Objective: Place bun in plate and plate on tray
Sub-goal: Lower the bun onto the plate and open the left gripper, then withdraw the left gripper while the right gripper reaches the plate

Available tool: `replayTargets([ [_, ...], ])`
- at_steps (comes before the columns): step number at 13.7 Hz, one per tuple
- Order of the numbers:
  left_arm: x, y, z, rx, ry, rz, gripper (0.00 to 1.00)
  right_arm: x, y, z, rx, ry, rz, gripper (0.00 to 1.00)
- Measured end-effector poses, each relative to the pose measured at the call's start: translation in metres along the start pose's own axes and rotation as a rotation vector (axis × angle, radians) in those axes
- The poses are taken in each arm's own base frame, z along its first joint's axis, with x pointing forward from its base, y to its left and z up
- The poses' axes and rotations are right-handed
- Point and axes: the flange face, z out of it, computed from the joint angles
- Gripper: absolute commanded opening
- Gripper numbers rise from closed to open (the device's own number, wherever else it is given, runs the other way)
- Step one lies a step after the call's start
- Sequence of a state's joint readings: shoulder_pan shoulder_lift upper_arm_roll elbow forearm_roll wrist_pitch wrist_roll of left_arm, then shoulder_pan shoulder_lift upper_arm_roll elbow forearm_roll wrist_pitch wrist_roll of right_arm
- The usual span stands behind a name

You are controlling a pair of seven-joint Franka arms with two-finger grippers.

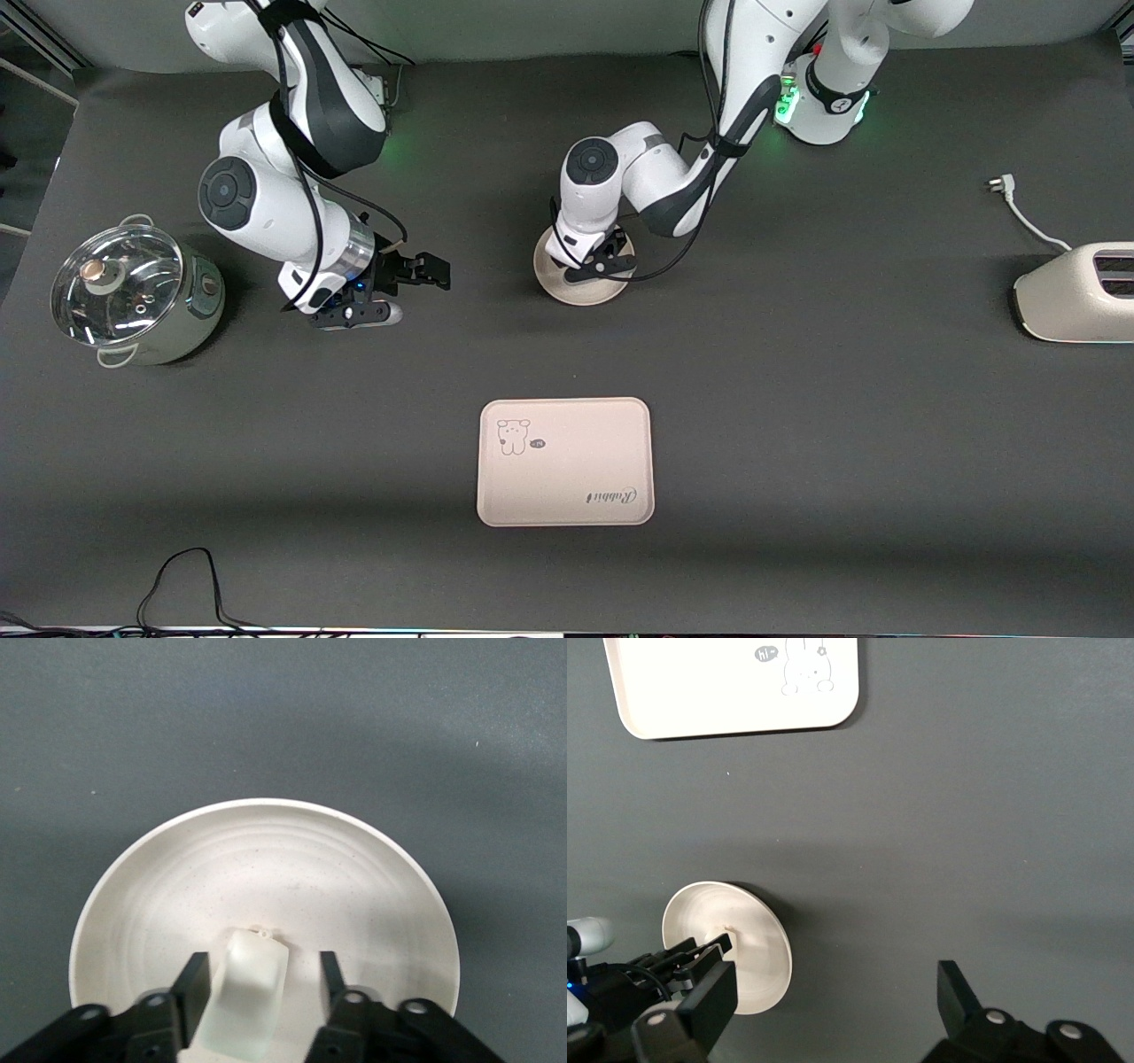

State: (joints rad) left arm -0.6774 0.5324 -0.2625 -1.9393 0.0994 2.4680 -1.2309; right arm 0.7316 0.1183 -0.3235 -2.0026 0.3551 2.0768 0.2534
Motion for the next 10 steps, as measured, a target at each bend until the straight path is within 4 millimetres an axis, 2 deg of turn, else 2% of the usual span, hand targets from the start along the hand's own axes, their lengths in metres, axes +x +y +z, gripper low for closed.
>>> replayTargets([
  [2,0.006,-0.002,-0.003,0.002,0.004,-0.009,1.0,-0.001,-0.005,-0.004,0.004,0.006,-0.036,1.0],
  [4,0.027,-0.007,-0.017,0.02,0.011,-0.041,1.0,-0.003,-0.007,-0.013,0.015,0.02,-0.075,1.0],
  [5,0.05,-0.012,-0.033,0.034,0.016,-0.071,1.0,-0.005,-0.009,-0.019,0.021,0.025,-0.086,1.0],
  [7,0.109,-0.033,-0.074,0.067,0.017,-0.094,1.0,-0.014,-0.018,-0.028,0.031,0.018,-0.114,1.0],
  [8,0.143,-0.05,-0.096,0.087,0.009,-0.089,1.0,-0.019,-0.024,-0.031,0.034,0.013,-0.128,1.0],
  [10,0.211,-0.098,-0.137,0.119,-0.016,-0.076,1.0,-0.024,-0.029,-0.028,0.032,0.004,-0.14,1.0],
])
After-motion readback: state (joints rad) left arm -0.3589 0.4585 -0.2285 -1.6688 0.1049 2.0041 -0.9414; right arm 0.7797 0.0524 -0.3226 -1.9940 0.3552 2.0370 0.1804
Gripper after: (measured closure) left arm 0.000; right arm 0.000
